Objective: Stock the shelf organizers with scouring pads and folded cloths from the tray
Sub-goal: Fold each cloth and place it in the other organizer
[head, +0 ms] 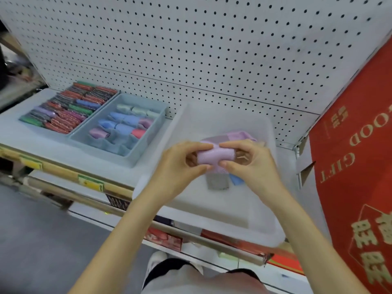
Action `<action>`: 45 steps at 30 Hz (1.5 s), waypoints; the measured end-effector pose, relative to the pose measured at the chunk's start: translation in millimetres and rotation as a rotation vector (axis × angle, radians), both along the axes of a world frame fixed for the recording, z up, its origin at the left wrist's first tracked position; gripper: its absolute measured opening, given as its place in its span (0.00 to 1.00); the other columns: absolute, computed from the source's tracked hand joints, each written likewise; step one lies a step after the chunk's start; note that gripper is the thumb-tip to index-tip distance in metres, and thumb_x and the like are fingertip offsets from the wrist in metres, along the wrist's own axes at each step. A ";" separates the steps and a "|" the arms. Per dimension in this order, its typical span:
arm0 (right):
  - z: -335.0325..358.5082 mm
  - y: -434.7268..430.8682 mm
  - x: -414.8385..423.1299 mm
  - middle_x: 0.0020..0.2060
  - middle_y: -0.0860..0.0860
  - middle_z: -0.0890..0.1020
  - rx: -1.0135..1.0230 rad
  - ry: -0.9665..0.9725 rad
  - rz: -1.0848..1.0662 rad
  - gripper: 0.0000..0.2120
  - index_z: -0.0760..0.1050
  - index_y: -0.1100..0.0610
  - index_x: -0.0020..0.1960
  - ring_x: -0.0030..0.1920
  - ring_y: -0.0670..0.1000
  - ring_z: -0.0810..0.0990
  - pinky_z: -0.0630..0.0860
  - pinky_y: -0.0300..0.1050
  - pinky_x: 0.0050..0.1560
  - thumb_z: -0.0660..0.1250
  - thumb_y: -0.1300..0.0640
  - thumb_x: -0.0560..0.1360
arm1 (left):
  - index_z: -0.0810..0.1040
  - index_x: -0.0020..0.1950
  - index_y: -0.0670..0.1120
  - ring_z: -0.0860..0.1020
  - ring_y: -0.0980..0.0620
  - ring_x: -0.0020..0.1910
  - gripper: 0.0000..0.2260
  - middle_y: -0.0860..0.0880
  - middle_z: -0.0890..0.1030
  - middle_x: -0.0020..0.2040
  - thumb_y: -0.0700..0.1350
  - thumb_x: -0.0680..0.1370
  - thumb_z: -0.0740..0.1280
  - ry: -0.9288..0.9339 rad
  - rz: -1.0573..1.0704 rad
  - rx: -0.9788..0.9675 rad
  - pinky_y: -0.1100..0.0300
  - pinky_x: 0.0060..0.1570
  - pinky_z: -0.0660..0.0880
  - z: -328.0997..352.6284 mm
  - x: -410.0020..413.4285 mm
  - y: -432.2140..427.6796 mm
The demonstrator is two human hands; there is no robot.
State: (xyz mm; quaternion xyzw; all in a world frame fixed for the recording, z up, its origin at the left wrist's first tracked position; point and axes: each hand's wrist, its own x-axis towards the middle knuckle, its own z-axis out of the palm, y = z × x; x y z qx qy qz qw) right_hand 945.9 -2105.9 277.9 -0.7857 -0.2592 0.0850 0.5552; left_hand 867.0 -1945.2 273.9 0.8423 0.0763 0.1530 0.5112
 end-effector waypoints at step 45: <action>9.6 229.6 15.1 0.43 0.42 0.83 0.289 0.307 0.237 0.16 0.80 0.51 0.46 0.45 0.44 0.79 0.76 0.37 0.44 0.65 0.72 0.73 | 0.76 0.56 0.45 0.83 0.50 0.42 0.09 0.46 0.82 0.45 0.41 0.78 0.62 0.260 -0.116 -0.816 0.59 0.35 0.79 20.7 6.3 232.5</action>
